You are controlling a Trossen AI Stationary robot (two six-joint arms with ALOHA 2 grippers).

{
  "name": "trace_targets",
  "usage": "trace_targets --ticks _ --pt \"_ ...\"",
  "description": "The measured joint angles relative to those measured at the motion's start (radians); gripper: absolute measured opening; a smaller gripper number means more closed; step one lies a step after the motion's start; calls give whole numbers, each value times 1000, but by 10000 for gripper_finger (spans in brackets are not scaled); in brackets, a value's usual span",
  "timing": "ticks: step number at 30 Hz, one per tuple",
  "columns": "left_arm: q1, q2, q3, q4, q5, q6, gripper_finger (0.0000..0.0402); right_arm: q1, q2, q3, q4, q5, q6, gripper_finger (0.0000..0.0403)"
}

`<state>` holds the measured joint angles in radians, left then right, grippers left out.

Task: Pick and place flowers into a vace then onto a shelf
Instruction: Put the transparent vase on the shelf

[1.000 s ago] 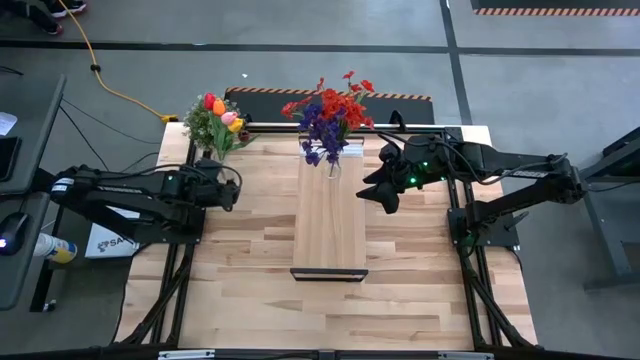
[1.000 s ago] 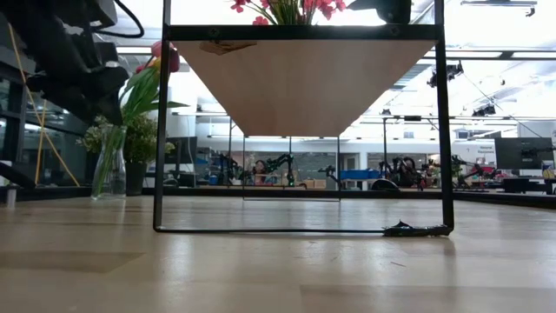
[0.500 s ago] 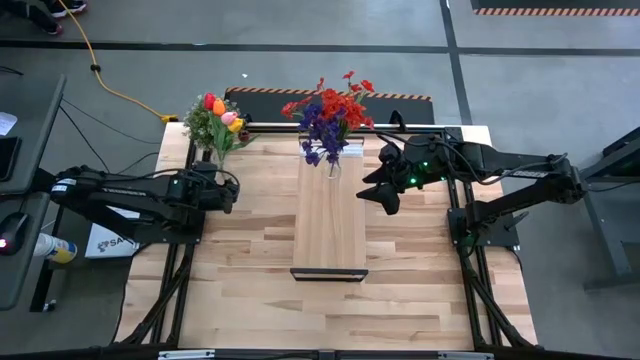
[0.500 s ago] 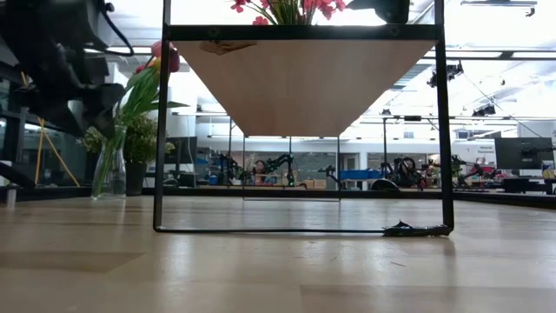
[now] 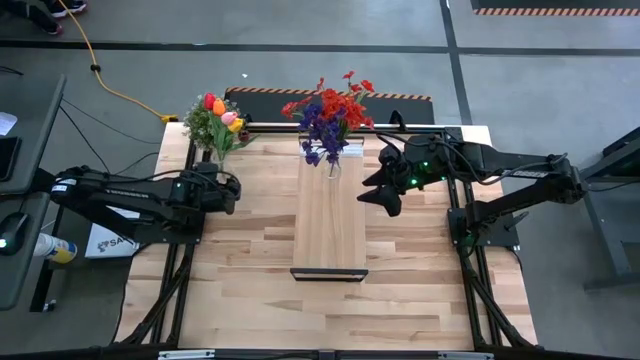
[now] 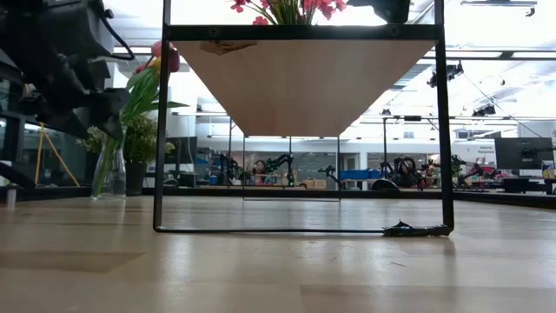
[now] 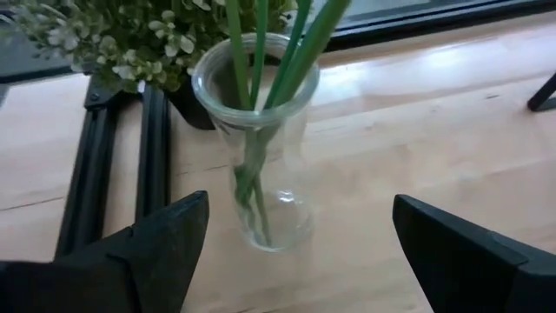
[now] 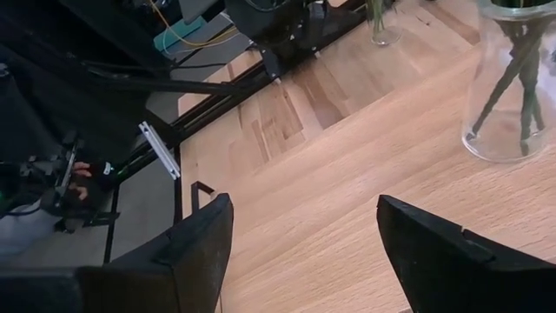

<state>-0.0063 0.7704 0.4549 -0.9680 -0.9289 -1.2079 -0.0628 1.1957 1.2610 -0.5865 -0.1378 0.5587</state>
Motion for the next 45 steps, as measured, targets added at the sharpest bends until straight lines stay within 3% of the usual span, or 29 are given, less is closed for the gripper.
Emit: trace_targets --ticks 7,28,40,45 --pt "0 0 0 -2 -79 8 395 0 0 0 2 -34 1 272" --pt "0 2 0 3 -163 5 395 0 0 0 31 -34 1 273" --pt "5 186 -1 91 -184 -25 395 0 0 0 31 -46 12 272" --pt "84 226 -1 83 -189 -81 395 0 0 0 31 -84 13 272"
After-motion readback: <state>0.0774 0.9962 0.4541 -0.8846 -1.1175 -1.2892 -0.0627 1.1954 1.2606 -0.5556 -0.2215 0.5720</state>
